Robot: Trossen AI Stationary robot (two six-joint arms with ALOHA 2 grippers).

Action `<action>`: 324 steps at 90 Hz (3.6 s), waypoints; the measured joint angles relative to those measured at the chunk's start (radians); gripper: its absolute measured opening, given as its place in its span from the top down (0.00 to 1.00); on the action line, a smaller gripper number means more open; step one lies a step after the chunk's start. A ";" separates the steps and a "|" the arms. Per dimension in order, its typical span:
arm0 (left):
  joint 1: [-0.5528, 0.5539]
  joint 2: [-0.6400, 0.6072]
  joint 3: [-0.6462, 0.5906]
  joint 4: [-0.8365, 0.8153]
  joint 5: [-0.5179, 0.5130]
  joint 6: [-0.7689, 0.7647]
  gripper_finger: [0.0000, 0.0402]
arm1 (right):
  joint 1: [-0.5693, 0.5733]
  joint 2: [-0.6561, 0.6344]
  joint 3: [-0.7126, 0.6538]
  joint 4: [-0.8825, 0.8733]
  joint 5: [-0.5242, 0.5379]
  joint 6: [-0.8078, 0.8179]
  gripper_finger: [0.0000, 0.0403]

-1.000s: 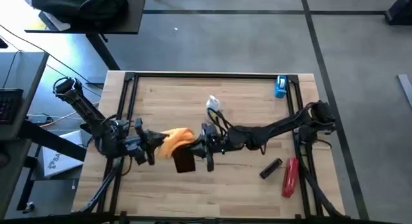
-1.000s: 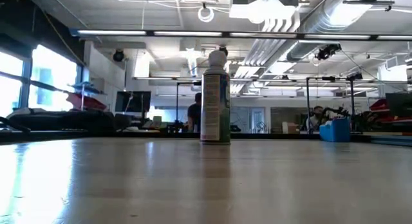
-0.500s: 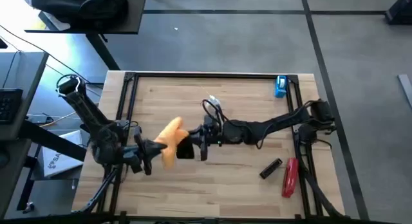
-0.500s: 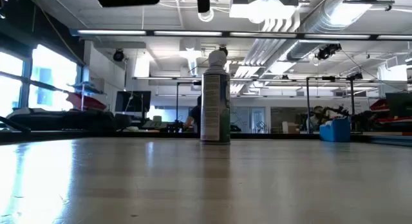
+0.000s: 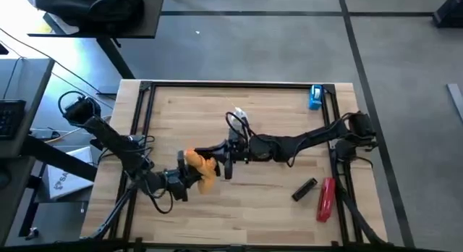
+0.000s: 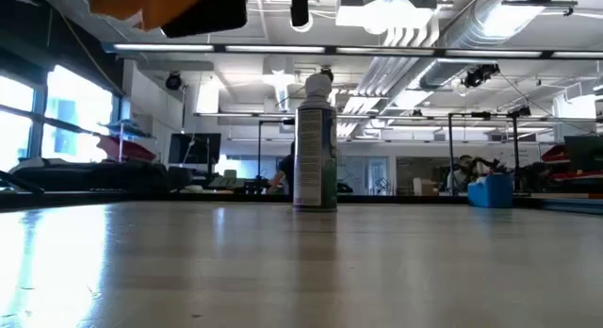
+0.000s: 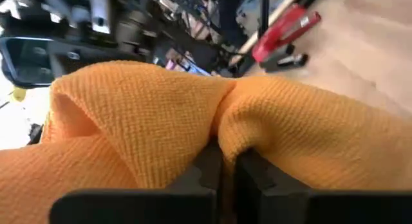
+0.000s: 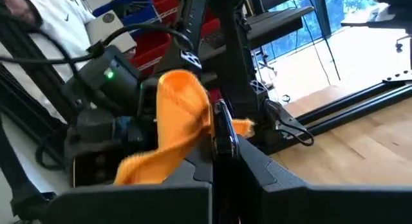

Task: Apply microfiber cloth
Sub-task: Wipe the back of the cellphone with the yellow microfiber cloth, then wipe the front of the cellphone with the yellow microfiber cloth

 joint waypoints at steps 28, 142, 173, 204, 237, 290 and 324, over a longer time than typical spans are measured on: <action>0.033 -0.112 0.000 0.069 -0.122 0.288 1.00 | 0.005 0.000 0.000 -0.010 0.016 0.009 1.00; 0.053 0.211 -0.185 0.287 0.344 -0.765 1.00 | 0.056 -0.129 0.002 -0.038 0.127 -0.579 1.00; 0.212 0.207 -0.526 0.905 0.356 -1.081 0.96 | 0.173 -0.021 0.002 -0.021 0.220 -0.822 1.00; 0.493 0.203 -0.616 0.840 0.798 -1.813 0.62 | 0.196 0.075 0.001 0.007 0.194 -1.133 1.00; 0.649 0.202 -0.613 0.868 1.212 -2.030 0.42 | 0.211 0.095 0.125 -0.051 0.135 -1.422 1.00; 0.762 0.179 -0.391 1.148 1.224 -2.336 0.43 | 0.295 0.236 0.281 -0.241 0.214 -2.299 1.00; 0.686 0.155 -0.280 0.932 1.063 -2.039 0.43 | 0.319 0.236 0.281 -0.381 0.426 -2.125 1.00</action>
